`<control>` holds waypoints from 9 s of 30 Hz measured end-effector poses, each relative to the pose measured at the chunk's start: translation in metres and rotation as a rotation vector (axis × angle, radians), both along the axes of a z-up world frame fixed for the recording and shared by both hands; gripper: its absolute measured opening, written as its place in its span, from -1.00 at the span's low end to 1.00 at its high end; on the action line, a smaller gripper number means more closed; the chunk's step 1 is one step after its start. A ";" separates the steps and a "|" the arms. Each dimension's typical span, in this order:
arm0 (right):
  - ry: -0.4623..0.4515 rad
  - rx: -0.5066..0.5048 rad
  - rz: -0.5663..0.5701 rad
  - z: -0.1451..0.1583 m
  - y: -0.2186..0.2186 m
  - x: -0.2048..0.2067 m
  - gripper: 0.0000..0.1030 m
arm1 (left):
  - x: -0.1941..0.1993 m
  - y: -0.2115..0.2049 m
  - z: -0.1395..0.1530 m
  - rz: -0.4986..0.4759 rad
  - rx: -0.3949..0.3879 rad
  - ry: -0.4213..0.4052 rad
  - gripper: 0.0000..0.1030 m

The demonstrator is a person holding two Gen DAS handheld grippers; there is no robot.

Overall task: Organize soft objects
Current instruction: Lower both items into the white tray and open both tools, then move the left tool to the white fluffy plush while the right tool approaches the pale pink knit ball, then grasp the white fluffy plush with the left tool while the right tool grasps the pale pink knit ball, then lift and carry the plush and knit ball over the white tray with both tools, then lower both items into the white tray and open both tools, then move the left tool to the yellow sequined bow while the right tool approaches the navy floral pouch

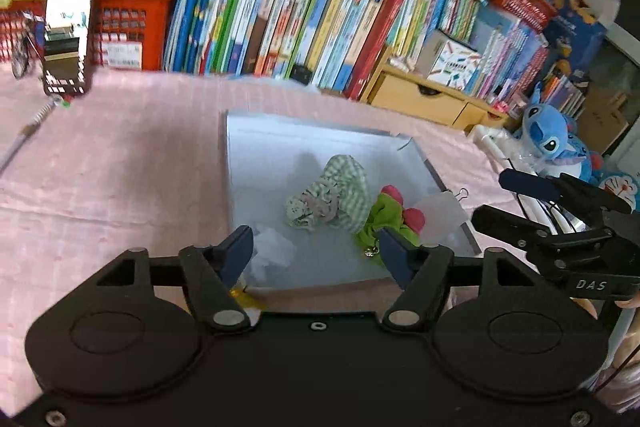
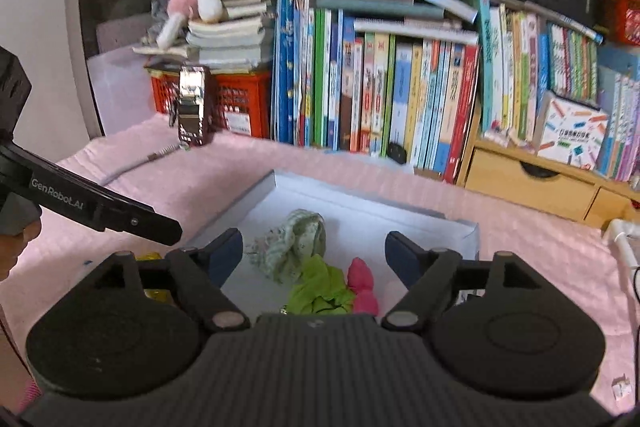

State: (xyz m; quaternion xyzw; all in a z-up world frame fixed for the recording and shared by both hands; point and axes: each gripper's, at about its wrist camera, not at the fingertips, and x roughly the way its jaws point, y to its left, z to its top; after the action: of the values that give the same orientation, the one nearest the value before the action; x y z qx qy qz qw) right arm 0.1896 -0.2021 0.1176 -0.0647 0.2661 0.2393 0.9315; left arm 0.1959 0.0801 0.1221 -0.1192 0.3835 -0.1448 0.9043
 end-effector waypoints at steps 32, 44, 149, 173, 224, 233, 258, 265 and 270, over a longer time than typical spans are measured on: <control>-0.224 0.089 -0.076 -0.044 -0.013 -0.171 0.99 | -0.156 0.006 -0.063 0.091 0.208 -0.269 0.85; -0.202 0.111 -0.062 -0.082 -0.006 -0.202 0.99 | -0.168 -0.022 -0.090 0.172 0.368 -0.385 0.85; 0.065 0.211 -0.287 -0.022 -0.081 0.002 -0.05 | 0.032 -0.025 0.006 0.093 0.094 -0.105 -0.38; 0.262 -0.034 -0.230 -0.056 -0.034 0.107 -0.03 | 0.093 -0.024 -0.045 0.095 0.115 0.097 -0.37; 0.447 -0.090 -0.274 -0.090 -0.037 0.117 0.22 | 0.084 -0.023 -0.049 0.066 0.119 0.101 -0.05; 0.388 -0.024 -0.263 -0.070 -0.041 0.105 0.52 | 0.067 -0.017 -0.035 0.077 0.110 0.053 0.41; 0.042 0.080 -0.223 -0.017 -0.062 -0.031 0.93 | -0.068 0.030 -0.010 0.087 0.042 -0.177 0.76; -0.040 0.057 -0.212 -0.020 -0.055 -0.073 0.99 | -0.103 0.038 -0.014 0.094 0.069 -0.237 0.82; -0.079 0.063 -0.225 -0.027 -0.053 -0.096 1.00 | -0.116 0.037 -0.024 0.093 0.098 -0.249 0.84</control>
State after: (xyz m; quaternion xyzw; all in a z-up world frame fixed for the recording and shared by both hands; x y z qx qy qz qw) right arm 0.0932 -0.2548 0.0907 -0.0146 0.2270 0.1387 0.9639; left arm 0.0797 0.1170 0.0985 -0.0737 0.2689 -0.0974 0.9554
